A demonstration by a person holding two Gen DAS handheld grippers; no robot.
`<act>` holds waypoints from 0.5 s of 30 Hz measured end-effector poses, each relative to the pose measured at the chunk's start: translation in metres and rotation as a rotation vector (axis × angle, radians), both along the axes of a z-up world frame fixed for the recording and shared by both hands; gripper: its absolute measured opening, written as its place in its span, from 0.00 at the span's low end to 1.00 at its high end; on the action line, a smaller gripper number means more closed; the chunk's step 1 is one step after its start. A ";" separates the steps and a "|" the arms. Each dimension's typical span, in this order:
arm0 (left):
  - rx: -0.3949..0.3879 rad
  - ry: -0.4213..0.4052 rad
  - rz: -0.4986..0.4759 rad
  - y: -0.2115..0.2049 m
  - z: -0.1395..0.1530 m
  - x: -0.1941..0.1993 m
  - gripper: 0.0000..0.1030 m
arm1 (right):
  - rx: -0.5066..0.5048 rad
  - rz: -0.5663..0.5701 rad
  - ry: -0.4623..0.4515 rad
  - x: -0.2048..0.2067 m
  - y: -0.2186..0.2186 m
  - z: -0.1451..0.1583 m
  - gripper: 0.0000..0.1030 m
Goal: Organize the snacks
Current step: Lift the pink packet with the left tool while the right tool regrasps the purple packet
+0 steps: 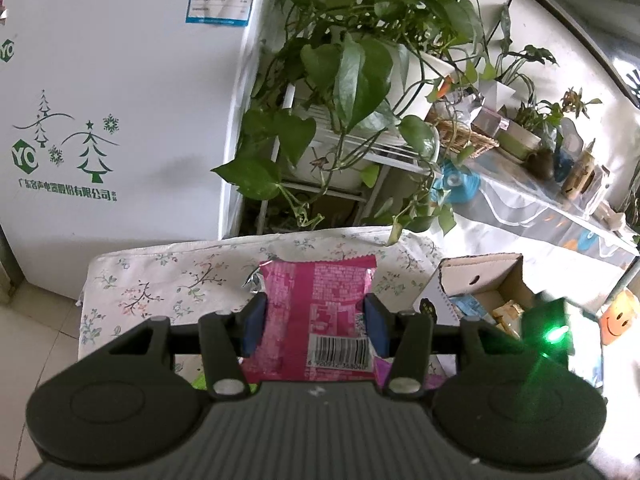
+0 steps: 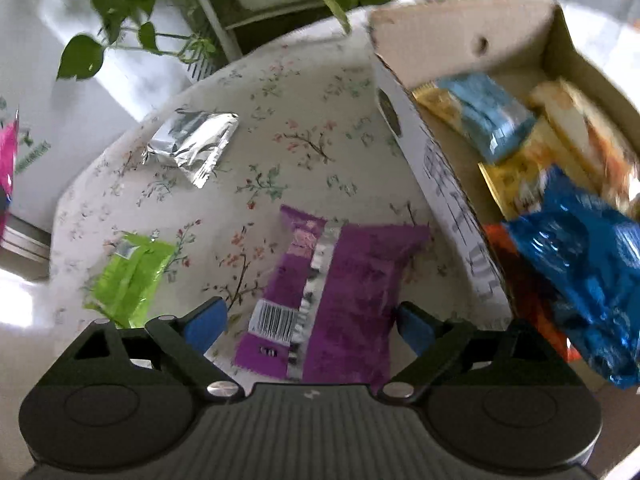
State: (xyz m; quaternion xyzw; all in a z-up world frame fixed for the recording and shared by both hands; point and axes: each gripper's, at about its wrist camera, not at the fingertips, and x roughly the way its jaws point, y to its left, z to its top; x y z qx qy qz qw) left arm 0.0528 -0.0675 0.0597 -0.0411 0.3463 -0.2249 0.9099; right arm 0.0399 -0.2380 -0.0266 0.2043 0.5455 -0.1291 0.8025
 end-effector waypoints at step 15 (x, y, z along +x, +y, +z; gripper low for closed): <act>0.005 -0.013 0.032 -0.001 0.002 0.002 0.49 | 0.003 0.131 -0.093 -0.001 0.002 0.014 0.70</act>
